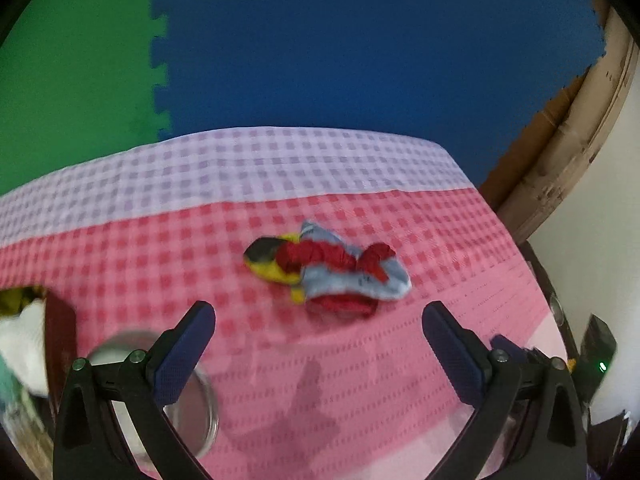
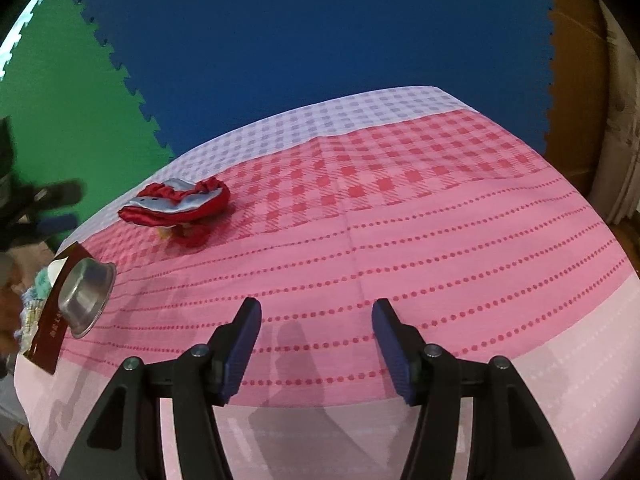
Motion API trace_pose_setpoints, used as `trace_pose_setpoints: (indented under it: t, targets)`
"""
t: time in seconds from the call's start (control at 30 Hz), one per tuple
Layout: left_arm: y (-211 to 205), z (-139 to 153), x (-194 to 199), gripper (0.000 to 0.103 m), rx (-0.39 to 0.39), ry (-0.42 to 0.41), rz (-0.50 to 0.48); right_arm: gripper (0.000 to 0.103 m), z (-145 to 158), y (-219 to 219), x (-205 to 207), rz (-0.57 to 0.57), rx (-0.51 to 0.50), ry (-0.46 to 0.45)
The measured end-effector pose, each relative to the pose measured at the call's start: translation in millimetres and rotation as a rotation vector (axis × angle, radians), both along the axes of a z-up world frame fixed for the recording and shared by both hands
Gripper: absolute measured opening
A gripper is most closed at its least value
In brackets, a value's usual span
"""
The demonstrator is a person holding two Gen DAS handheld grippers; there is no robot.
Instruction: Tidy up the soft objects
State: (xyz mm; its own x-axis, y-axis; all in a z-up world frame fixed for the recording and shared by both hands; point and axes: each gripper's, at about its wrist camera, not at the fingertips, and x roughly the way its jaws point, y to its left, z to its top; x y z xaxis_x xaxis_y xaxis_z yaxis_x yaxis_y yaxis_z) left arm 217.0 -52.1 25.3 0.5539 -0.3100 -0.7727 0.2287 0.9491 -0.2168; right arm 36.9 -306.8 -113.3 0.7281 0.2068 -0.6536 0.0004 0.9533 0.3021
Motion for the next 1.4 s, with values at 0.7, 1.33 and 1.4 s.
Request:
trace_pose_setpoints:
  t: [0.7,1.33,1.4]
  targets:
    - [-18.9,7.5,-92.9,0.005,-0.010,-0.039,-0.100,0.059,-2.2,-0.2,4.7,0.037,0.033,0.014]
    - [100.3,-64.1,-192.1,0.016,-0.162,0.113,0.197,0.064,-4.5,6.7,9.2,0.049,-0.025,0.034]
    - [98.8,-64.3,-189.7,0.039,-0.171,0.121,0.173,0.065,-4.3,9.1,8.8,0.051,-0.041,0.036]
